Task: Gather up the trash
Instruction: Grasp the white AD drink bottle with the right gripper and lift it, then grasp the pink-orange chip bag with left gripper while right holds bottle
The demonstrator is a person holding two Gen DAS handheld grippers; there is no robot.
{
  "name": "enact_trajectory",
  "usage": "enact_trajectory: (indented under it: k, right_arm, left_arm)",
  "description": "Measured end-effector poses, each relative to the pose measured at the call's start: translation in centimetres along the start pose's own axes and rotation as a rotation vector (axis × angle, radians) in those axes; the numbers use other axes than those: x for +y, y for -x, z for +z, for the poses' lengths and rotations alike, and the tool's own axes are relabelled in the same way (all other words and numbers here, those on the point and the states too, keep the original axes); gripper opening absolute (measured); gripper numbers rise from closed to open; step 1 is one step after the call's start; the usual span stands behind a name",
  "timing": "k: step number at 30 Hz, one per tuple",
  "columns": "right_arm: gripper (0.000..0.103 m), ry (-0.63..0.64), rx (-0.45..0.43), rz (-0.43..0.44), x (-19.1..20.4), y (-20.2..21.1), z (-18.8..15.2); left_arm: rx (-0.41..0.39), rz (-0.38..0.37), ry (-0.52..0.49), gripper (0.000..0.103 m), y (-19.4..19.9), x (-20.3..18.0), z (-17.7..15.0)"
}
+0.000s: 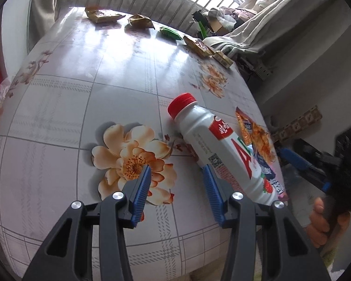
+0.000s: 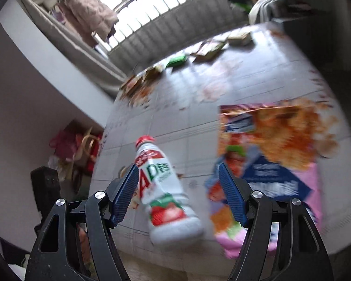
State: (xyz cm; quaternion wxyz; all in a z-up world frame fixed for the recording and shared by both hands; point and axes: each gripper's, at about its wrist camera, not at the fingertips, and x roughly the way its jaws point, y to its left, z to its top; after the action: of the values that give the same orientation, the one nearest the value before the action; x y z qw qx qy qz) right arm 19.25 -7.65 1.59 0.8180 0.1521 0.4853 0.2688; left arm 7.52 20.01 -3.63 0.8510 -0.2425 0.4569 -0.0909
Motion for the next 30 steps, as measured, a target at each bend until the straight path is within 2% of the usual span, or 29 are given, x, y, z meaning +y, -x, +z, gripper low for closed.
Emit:
enact_trajectory:
  k: [4, 9, 12, 15, 30]
  right_arm:
    - [0.068, 0.089, 0.150, 0.021, 2.3, -3.7, 1.6]
    - [0.068, 0.283, 0.341, -0.045, 5.6, -7.9, 1.5]
    - [0.068, 0.313, 0.425, -0.082, 6.1, -10.4, 1.2]
    - [0.061, 0.310, 0.457, -0.101, 6.0, -11.4, 1.1]
    - [0.058, 0.223, 0.444, -0.025, 4.5, -10.8, 0.7]
  left_arm:
    - [-0.004, -0.008, 0.021, 0.045, 0.5, 0.6, -0.3]
    - [-0.003, 0.004, 0.048, 0.045, 0.9, 1.9, -0.8]
    - [-0.004, 0.007, 0.061, 0.045, 1.2, 2.4, -1.0]
    - [-0.009, 0.006, 0.065, 0.045, 1.5, 2.6, -1.1]
    - [-0.013, 0.007, 0.057, 0.046, 1.6, 1.9, -0.9]
